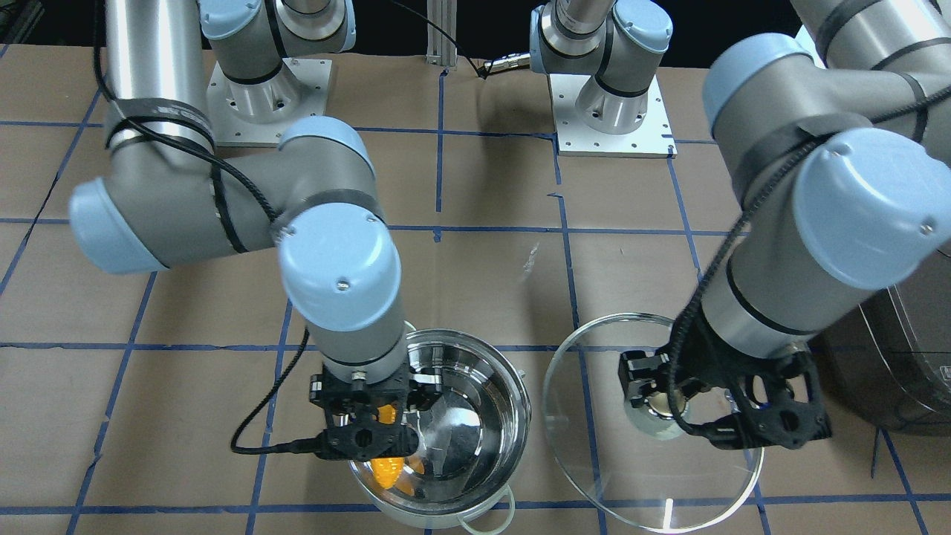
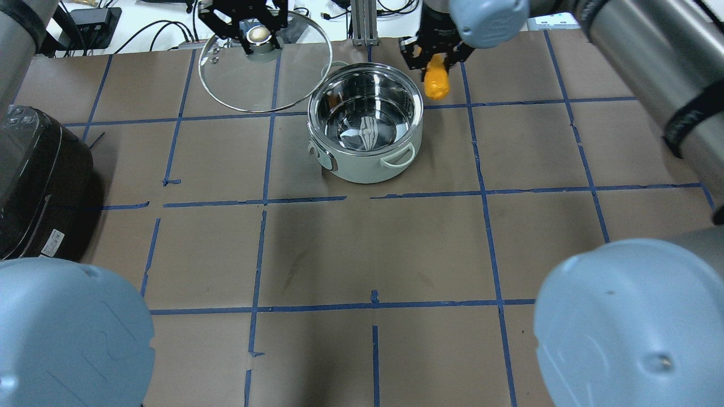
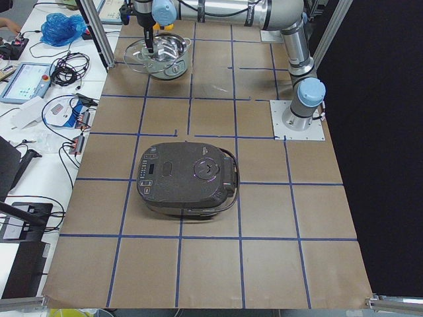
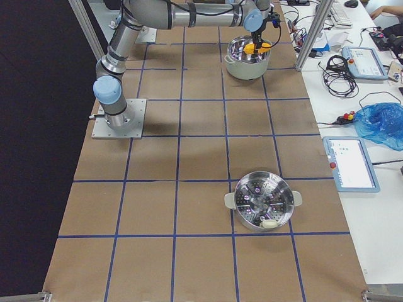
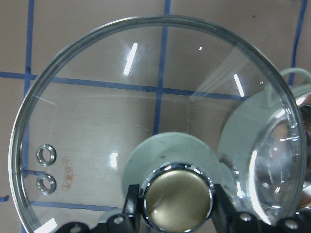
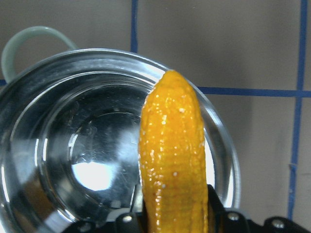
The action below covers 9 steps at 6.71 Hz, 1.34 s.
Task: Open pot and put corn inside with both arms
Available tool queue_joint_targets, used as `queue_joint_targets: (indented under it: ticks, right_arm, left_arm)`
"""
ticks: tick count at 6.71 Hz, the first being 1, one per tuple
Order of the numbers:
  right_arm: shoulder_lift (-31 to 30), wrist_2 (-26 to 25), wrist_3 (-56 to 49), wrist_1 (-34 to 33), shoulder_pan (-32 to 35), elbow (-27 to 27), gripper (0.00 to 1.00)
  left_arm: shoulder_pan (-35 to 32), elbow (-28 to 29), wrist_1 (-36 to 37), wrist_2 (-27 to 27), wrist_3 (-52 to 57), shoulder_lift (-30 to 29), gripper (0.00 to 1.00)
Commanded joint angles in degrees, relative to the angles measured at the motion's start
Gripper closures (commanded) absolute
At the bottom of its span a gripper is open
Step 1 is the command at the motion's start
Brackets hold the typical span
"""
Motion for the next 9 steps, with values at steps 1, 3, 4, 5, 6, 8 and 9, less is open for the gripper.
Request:
queue_joint_targets:
  ticks: [1, 3, 4, 5, 6, 8, 9]
  right_arm:
    - [4.3, 0.1, 4.5, -2.5, 2.4, -0.8, 0.92]
    - [7.2, -1.0, 3.4, -4.0, 2.6, 1.3, 0.78]
    - [8.4, -0.9, 3.6, -4.3, 2.6, 1.1, 0.62]
    - [8.0, -0.8, 3.7, -4.4, 2.6, 1.0, 0.08]
    - [6.7, -0.7, 3.6, -4.3, 2.6, 1.0, 0.0]
    - [-2.3, -1.1, 3.6, 2.5, 2.2, 1.4, 0.0]
    - [-9.6, -1.1, 3.1, 10.4, 1.3, 2.5, 0.0]
  left_arm:
    - [5.9, -6.3, 2.5, -0.2, 5.8, -1.2, 0.98]
    - [6.3, -10.1, 9.7, -0.2, 6.0, -4.9, 0.98]
    - [6.3, -10.4, 11.2, -0.1, 6.7, -6.6, 0.98]
    - [7.3, -10.7, 11.3, -0.2, 9.4, -7.8, 0.98]
    - [8.0, -11.4, 11.8, -0.4, 9.7, -8.1, 0.98]
    - [8.0, -14.4, 17.9, -0.7, 9.3, -8.8, 0.97]
    - [8.0, -15.7, 19.0, -0.1, 9.6, -8.7, 0.78]
